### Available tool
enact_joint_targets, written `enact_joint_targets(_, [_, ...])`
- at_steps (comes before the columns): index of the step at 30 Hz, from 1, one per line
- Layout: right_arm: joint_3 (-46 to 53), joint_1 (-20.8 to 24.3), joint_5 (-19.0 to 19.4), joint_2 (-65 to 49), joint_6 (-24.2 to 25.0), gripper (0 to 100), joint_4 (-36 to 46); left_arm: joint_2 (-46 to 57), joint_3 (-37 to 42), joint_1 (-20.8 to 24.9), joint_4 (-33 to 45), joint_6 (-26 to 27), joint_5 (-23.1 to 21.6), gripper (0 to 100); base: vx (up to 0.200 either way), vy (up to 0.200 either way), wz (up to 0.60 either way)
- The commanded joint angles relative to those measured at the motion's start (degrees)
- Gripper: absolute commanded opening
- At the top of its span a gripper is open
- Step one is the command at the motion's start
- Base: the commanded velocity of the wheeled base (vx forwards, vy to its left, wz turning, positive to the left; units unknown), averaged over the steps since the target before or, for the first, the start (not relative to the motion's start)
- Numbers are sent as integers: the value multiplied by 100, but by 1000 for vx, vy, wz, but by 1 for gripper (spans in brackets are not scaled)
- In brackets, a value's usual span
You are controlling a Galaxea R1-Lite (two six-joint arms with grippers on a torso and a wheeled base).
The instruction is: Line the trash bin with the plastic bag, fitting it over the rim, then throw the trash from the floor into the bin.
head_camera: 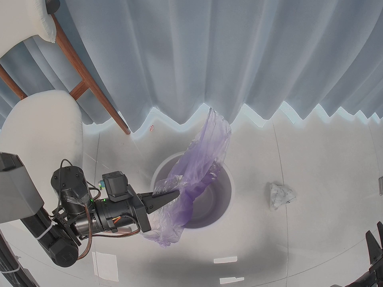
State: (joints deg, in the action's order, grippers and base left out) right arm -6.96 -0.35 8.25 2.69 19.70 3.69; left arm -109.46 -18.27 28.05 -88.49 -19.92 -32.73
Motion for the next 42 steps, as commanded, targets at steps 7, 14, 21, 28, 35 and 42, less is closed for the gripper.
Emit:
enact_joint_targets(7, [-605, -9, 599, 1110, 298, 100, 123, 39, -1, -1, -1, -3, -5, 0, 0, 0, 0])
enact_joint_targets(14, [-886, 0, 1091, 1682, 350, 100, 132, 39, -1, -1, -1, -3, -5, 0, 0, 0, 0])
enact_joint_targets(21, [-1062, 35, 1776, 2306, 429, 100, 132, 39, 8, 7, -1, 6, 4, 0, 0, 0, 0])
enact_joint_targets(28, [-1194, 325, 1996, 3079, 482, 100, 105, 4, 8, 7, -1, 217, 4, 0, 0, 0, 0])
enact_joint_targets(35, [-1422, 905, 1996, 3800, 526, 100, 70, 12, 17, 7, -1, 225, 4, 0, 0, 0, 0])
enact_joint_targets(42, [-1554, 1301, 1996, 4529, 517, 100, 61, 39, 17, 7, -1, 225, 4, 0, 0, 0, 0])
